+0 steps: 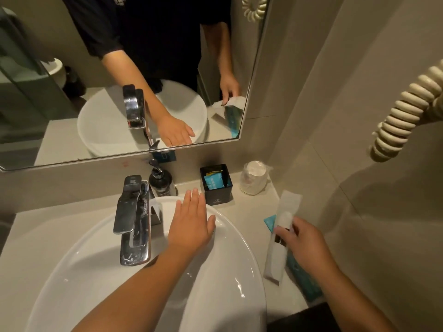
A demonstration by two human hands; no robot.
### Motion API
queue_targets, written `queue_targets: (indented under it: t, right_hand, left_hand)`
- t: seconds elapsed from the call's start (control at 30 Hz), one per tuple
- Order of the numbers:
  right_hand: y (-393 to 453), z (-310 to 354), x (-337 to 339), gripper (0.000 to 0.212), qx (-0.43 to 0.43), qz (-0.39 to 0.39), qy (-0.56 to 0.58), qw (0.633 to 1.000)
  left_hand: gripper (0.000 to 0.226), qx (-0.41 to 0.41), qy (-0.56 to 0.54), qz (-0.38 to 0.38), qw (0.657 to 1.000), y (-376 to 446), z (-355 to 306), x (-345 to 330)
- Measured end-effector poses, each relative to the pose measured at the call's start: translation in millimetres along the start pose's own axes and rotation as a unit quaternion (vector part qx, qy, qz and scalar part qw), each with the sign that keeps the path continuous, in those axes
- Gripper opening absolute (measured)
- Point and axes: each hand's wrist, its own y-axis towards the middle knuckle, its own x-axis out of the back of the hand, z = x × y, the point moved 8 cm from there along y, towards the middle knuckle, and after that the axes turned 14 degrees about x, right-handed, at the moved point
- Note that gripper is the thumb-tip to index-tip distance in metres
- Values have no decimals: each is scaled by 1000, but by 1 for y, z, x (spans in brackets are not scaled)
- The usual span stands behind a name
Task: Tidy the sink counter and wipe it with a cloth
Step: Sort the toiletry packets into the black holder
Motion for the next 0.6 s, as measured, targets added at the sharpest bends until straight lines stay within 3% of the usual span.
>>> queue_targets:
  t: [0.1,0.23,0.3,0.43,0.6]
  right_hand:
    - [22,71,0,19,50,51,107,992]
    - [68,134,-7,15,140,102,81,982]
    - [89,154,-12,13,188,99,55,976]
    - [122,173,-27,3,252,67,65,963]
    - [144,163,-48,4,258,43,115,958]
  left_hand:
    - [63,17,-29,23,999,2,-1,3]
    - [39,58,-132,45,988,1,0,12]
    - [28,104,-235,11,966,-3,2,29]
    - [21,220,-417,-55,880,2,-2,67]
    - [29,178,-451,-87,870,46,-24,94]
